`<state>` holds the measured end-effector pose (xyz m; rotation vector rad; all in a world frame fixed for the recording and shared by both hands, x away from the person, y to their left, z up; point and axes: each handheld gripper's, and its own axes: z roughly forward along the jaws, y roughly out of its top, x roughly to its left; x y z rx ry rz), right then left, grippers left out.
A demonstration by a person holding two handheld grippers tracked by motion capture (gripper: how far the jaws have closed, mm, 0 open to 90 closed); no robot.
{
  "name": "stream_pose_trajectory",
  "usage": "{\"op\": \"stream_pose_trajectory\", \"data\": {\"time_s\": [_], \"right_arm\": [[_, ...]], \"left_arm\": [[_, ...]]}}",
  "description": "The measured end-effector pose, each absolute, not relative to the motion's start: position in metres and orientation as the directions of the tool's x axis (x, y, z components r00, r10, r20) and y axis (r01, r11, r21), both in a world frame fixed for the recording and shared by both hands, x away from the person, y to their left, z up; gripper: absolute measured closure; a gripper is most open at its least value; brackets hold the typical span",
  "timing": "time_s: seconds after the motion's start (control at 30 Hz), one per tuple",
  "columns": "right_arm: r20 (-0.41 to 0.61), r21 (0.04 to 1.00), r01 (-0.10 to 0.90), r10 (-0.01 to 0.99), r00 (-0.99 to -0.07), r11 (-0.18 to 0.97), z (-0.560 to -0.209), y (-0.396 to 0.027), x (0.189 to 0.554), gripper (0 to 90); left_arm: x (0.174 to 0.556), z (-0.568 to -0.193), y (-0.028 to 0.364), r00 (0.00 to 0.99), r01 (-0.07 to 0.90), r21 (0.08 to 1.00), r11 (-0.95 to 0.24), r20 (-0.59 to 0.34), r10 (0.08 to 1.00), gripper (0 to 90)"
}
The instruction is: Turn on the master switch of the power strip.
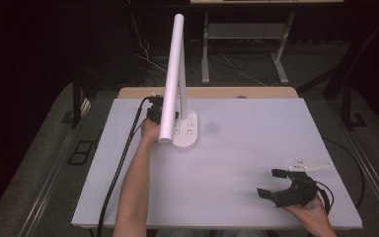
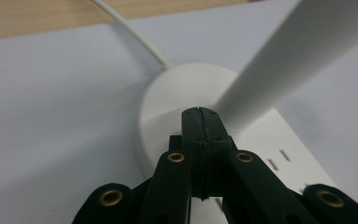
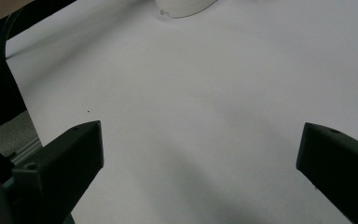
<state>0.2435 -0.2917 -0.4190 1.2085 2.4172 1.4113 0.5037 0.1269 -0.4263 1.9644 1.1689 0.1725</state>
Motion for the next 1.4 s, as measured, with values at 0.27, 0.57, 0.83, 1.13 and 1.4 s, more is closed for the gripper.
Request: {"op": "stream_pose_trajectory", "data": {"time_s": [0.27, 0.57, 0.83, 1.13, 1.4], "right_arm": [[0.292, 0.770, 0.583, 0.668, -0.684, 0.260, -0.419, -0.291, 0.241, 0.0], [0.289, 0.773, 0.579, 0.669, -0.685, 0.258, -0.418, -0.292, 0.240, 0.0], [0.293, 0.773, 0.580, 0.667, -0.686, 0.257, -0.418, -0.293, 0.239, 0.0], [0.293, 0.774, 0.577, 0.660, -0.692, 0.261, -0.418, -0.291, 0.239, 0.0], [0.295, 0.775, 0.576, 0.657, -0.693, 0.260, -0.419, -0.291, 0.239, 0.0]], "left_arm": [[0.507, -0.424, 0.123, 0.557, 0.672, 0.696, -0.254, -0.249, 0.792, 90.0], [0.510, -0.426, 0.127, 0.545, 0.699, 0.679, -0.224, -0.304, 0.781, 90.0], [0.511, -0.429, 0.130, 0.518, 0.722, 0.669, -0.174, -0.357, 0.778, 90.0], [0.512, -0.428, 0.130, 0.504, 0.732, 0.659, -0.172, -0.354, 0.788, 90.0], [0.511, -0.431, 0.135, 0.505, 0.733, 0.665, -0.145, -0.387, 0.772, 90.0]]}}
